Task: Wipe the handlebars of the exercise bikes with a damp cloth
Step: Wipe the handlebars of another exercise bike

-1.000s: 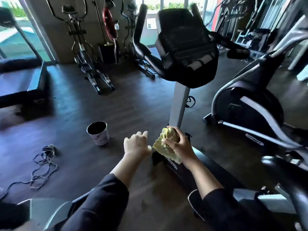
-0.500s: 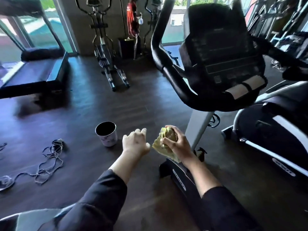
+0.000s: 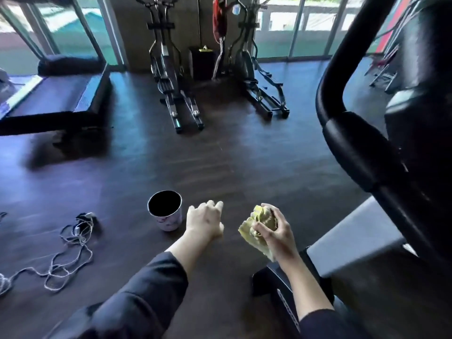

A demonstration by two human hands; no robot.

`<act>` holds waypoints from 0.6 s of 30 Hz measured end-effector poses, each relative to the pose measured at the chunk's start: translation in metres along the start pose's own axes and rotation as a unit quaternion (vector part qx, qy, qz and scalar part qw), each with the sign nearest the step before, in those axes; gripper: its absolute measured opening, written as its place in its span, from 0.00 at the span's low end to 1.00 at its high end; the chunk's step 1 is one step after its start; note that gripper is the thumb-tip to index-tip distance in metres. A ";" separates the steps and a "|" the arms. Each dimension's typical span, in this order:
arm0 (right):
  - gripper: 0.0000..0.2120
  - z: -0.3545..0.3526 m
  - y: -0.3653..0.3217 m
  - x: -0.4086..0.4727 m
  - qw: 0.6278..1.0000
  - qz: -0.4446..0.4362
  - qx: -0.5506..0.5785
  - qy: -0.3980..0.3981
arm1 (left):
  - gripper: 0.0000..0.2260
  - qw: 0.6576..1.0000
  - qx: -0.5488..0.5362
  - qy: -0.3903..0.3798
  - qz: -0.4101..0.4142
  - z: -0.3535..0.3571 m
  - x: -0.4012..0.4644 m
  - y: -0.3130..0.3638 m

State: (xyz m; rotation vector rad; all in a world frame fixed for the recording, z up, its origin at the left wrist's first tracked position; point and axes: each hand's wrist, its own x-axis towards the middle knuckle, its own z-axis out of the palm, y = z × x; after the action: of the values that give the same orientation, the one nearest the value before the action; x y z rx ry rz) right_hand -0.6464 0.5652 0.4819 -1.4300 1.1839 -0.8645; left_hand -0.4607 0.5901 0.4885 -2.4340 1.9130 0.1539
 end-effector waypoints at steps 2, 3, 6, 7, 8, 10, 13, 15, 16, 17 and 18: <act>0.19 0.003 -0.005 0.019 1.000 0.018 0.010 0.019 | 0.24 1.000 -0.004 -0.002 0.019 -0.006 0.030 -0.005; 0.20 0.003 -0.006 0.029 0.999 0.029 0.011 0.033 | 0.24 0.999 -0.004 -0.002 0.033 -0.008 0.045 -0.005; 0.28 0.002 -0.010 0.063 0.995 0.031 -0.020 0.090 | 0.25 0.997 -0.012 -0.008 0.074 -0.015 0.092 0.000; 0.28 0.000 -0.011 0.076 0.994 0.032 -0.016 0.105 | 0.25 0.996 -0.015 -0.007 0.090 -0.017 0.108 0.003; 0.27 -0.001 -0.014 0.088 0.992 0.035 -0.006 0.117 | 0.26 0.994 -0.018 -0.005 0.104 -0.019 0.125 0.006; 0.23 -0.004 -0.018 0.115 0.990 0.042 0.022 0.134 | 0.26 0.991 -0.020 -0.001 0.136 -0.024 0.158 0.013; 0.23 -0.010 -0.025 0.150 0.982 0.040 0.032 0.181 | 0.25 0.983 -0.013 0.011 0.183 -0.032 0.202 0.025; 0.25 -0.013 -0.025 0.168 0.974 0.046 0.032 0.219 | 0.25 0.976 -0.007 0.006 0.219 -0.037 0.229 0.034; 0.24 -0.015 -0.026 0.174 0.972 0.049 0.025 0.229 | 0.25 0.972 -0.005 0.003 0.233 -0.038 0.240 0.038; 0.23 -0.016 -0.029 0.180 0.969 0.050 0.021 0.239 | 0.25 0.970 -0.004 0.005 0.245 -0.040 0.252 0.041; 0.21 -0.018 -0.029 0.186 0.967 0.049 0.014 0.251 | 0.24 0.967 -0.005 0.007 0.256 -0.043 0.263 0.044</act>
State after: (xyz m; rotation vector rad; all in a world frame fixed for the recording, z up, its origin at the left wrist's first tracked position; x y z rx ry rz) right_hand -0.6103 0.3801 0.4984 -1.1470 1.5943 -1.2106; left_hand -0.4402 0.3213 0.5049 -1.8897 2.5047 0.1601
